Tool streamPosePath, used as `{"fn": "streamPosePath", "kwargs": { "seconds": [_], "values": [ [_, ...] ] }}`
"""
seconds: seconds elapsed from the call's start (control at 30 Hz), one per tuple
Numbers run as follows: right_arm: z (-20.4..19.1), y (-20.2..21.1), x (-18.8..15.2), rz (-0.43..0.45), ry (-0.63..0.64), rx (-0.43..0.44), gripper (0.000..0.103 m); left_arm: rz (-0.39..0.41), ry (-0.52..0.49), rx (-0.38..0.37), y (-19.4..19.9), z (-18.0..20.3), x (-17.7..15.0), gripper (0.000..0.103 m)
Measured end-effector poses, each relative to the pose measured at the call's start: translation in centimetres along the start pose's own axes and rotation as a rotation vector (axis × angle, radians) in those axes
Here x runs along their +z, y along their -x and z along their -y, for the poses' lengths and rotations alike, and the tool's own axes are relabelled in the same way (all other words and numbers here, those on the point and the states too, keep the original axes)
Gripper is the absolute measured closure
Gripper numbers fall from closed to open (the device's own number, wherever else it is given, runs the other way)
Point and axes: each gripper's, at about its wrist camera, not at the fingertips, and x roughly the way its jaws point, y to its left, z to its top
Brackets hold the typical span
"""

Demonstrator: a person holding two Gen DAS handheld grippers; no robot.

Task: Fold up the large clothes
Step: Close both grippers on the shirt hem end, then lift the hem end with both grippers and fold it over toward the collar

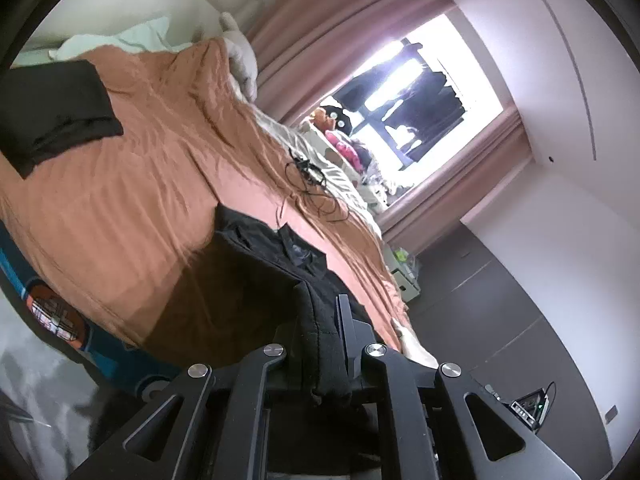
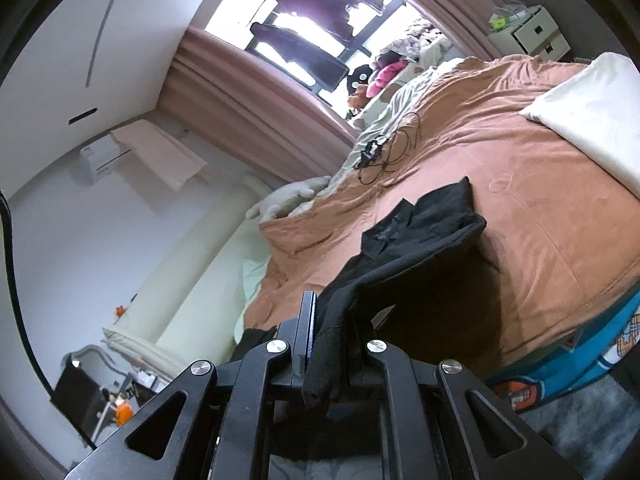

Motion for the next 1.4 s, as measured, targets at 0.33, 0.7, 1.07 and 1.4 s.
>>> {"fn": "streamPosePath", "kwargs": {
  "seconds": [0.33,0.7,1.07,1.4],
  "values": [
    [-1.1,2.6,-1.2,-0.031,0.064,0.003,0.093,0.019,-0.011,-0.028,4.5,0.5,-1.8,0.092],
    [1.2,1.0,-1.6,-0.082,0.044,-0.017,0.093,-0.031,0.016,-0.010,2.5,-1.7,-2.1,0.092],
    [0.1,-3.1,4.8,-0.012,0.068,-0.011,0.093,0.016,-0.023,0.000,-2.7,0.3,4.0,0.092],
    [0.3,-10.4,12.2,0.002,0.069,-0.058,0.093,-0.004,-0.065,0.043,-11.6,2.1,11.2,0.091]
  ]
}}
